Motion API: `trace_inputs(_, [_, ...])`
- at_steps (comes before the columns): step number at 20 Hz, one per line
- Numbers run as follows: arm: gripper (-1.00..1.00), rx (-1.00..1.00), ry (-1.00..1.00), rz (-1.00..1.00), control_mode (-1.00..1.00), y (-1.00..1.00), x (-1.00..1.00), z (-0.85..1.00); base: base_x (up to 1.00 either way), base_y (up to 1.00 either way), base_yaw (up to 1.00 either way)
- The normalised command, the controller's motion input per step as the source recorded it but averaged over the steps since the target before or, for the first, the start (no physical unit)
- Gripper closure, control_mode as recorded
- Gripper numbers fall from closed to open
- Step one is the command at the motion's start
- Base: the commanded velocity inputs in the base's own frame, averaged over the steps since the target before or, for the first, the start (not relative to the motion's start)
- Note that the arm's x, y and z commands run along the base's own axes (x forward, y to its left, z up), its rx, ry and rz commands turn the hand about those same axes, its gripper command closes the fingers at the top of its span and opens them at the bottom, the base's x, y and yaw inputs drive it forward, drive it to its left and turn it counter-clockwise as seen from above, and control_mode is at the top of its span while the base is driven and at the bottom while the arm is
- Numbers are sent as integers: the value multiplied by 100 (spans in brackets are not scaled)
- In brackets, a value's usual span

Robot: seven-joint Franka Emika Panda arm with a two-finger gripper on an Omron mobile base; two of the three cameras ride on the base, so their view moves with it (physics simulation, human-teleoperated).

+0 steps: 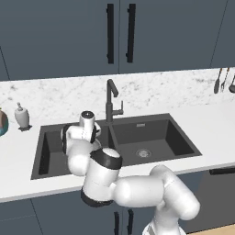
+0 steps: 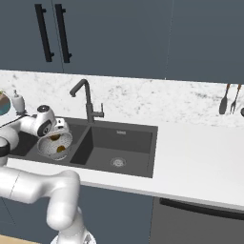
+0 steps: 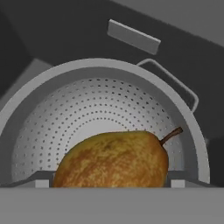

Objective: Put the colander in the sink, put the pear, mango in the colander, and turn on the sink faucet and pour water over the colander.

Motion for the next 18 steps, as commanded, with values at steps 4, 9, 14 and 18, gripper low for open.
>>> trace_inputs(4, [100, 1, 11, 0, -100, 18, 30, -27, 0, 0, 0])
trace_inputs(9, [100, 0, 16, 0, -100, 17, 29, -26, 0, 0, 0])
trace_inputs(14, [100, 0, 13, 0, -100, 6, 22, -26, 0, 0, 0])
trace_inputs(18, [100, 0, 6, 0, -100, 5, 19, -22, 0, 0, 0])
